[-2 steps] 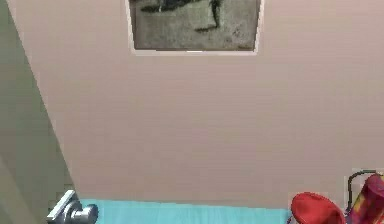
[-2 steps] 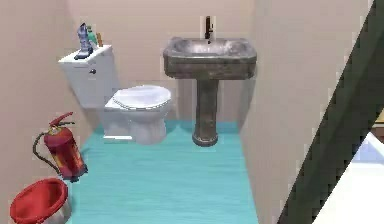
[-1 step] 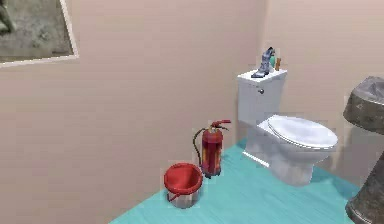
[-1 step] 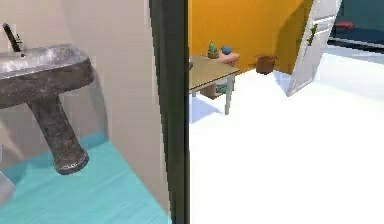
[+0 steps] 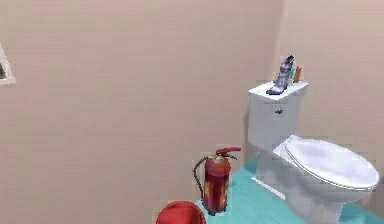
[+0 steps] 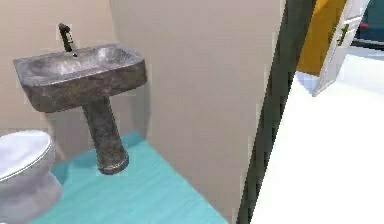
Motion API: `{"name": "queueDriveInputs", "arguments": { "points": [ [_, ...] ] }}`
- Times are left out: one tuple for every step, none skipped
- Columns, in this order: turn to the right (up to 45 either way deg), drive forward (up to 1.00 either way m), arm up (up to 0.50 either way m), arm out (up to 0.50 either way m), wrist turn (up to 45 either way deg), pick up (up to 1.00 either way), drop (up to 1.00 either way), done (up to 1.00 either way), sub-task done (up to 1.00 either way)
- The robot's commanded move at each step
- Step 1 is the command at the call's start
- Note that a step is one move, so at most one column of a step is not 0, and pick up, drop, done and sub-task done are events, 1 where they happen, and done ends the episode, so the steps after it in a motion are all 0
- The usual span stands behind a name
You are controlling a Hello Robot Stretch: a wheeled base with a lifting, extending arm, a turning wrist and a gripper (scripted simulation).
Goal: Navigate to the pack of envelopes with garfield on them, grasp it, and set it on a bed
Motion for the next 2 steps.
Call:
{"name": "queueDriveInputs", "arguments": {
  "points": [
    [-30.0,0.0,0.0,0.0,0.0,0.0,0.0,0.0,0.0],
    [0.0,0.15,0.0,0.0,0.0,0.0,0.0,0.0,0.0]
  ]
}}
